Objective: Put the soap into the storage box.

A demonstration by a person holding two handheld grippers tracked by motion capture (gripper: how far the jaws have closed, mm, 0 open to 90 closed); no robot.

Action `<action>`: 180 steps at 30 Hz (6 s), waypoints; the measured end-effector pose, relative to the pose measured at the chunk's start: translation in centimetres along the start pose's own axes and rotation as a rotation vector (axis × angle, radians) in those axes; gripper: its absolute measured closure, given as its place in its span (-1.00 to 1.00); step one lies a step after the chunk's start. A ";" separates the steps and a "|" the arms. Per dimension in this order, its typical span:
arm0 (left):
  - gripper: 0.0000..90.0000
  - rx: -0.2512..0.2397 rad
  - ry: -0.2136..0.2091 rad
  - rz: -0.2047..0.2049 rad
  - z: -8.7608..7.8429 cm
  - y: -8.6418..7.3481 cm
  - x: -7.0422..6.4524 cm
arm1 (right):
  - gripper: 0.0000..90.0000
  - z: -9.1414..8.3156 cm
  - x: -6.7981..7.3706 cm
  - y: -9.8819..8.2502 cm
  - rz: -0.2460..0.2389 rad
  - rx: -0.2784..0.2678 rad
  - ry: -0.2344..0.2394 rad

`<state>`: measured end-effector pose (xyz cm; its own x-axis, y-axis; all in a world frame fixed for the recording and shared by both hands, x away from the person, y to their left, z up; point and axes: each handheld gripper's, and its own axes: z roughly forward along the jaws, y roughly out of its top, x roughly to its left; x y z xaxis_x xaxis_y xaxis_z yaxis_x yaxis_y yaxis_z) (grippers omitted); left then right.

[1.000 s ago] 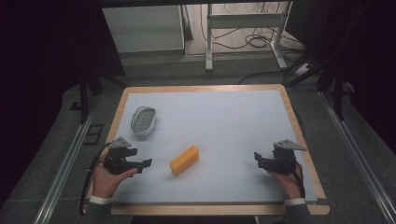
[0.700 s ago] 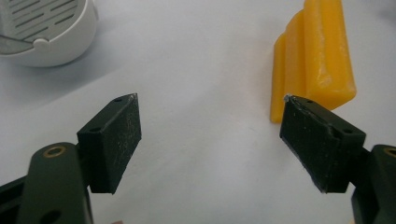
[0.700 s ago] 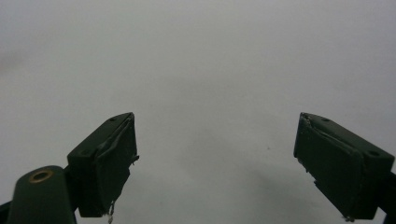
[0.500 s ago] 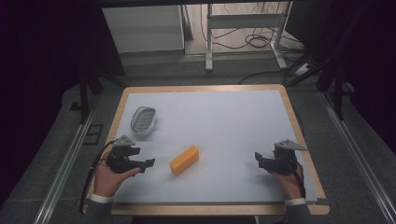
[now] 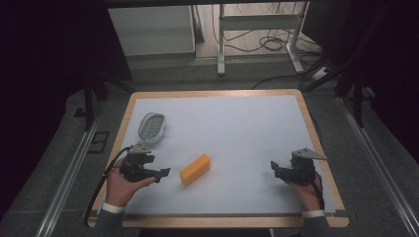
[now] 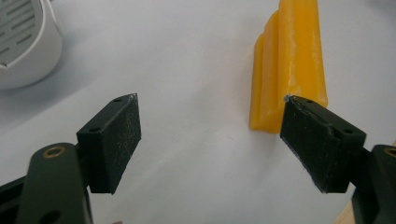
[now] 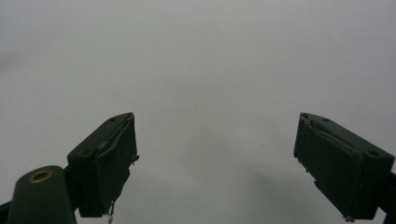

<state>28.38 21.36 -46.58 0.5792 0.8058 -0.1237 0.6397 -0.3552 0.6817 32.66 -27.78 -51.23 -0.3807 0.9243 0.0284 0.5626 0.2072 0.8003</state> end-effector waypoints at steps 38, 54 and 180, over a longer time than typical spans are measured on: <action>-0.53 0.044 -0.044 0.084 2.5 2.1 -3.4 | -0.71 -0.2 -0.1 -0.1 0.002 0.000 -0.015; -0.53 0.072 -0.041 0.160 3.5 3.3 -5.5 | -0.71 -0.1 -0.3 -0.2 0.007 0.003 -0.019; 0.35 0.176 -0.087 0.081 5.8 6.4 -2.2 | -0.71 0.2 -0.7 -0.6 0.002 0.020 -0.032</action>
<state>34.14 14.61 -46.11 0.6691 0.7298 -0.1402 0.6631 -0.5010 0.5561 32.73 -28.53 -51.88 -0.3565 0.9343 0.0107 0.5777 0.2114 0.7884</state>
